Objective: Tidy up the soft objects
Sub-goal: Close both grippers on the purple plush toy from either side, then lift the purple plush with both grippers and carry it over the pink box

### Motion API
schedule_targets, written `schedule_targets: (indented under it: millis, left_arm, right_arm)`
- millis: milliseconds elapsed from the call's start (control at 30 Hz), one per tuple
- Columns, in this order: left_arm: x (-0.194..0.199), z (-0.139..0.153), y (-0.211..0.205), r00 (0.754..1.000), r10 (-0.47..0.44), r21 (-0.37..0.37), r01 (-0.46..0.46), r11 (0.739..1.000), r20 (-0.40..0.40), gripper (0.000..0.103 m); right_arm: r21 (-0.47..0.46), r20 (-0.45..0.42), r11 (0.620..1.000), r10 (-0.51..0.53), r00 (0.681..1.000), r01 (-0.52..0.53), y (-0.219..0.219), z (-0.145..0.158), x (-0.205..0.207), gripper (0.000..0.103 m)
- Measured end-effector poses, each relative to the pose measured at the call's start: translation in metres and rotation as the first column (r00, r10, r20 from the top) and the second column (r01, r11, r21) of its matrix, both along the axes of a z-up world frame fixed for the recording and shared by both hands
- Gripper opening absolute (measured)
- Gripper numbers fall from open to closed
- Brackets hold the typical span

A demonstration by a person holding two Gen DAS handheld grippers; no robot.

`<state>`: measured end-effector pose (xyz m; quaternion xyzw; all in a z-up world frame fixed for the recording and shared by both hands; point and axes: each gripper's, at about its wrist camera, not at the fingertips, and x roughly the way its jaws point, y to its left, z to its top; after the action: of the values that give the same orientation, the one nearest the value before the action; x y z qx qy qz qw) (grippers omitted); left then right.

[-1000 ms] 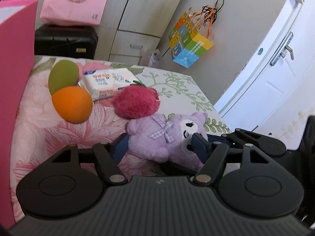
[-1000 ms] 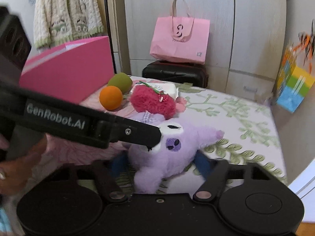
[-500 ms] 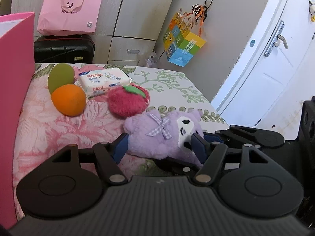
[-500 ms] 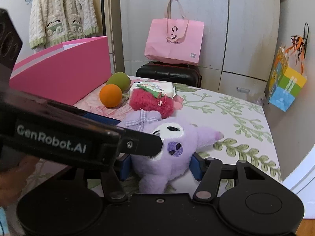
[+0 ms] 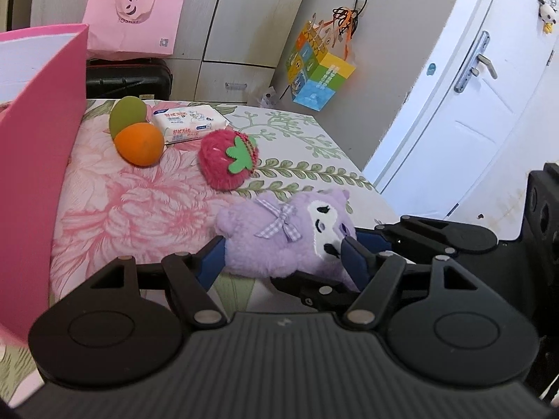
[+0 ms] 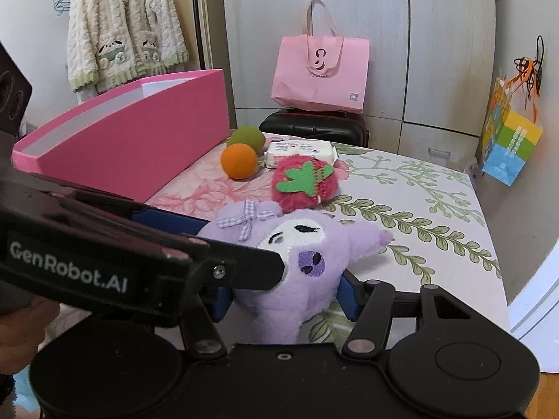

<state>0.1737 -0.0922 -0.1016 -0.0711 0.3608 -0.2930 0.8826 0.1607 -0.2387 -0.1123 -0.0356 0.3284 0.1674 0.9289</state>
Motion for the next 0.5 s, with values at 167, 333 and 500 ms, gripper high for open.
schedule_targets:
  millis: [167, 333, 500]
  left_arm:
    - [-0.019, 0.005, 0.008, 1.0, -0.008, 0.009, 0.008, 1.0, 0.005, 0.07]
    - [-0.04, 0.011, 0.016, 1.0, -0.009, 0.033, 0.009, 0.999, 0.011, 0.07]
    - [-0.061, 0.016, 0.028, 1.0, -0.005, 0.037, 0.005, 0.999, 0.0, 0.07]
  right_arm:
    - [-0.006, 0.003, 1.0, 0.014, 1.0, -0.014, 0.005, 0.006, -0.018, 0.064]
    - [-0.017, -0.004, 0.999, 0.033, 0.999, -0.033, 0.015, 0.011, -0.036, 0.064]
    - [-0.039, -0.008, 0.998, 0.054, 0.998, -0.055, 0.027, 0.017, -0.055, 0.064]
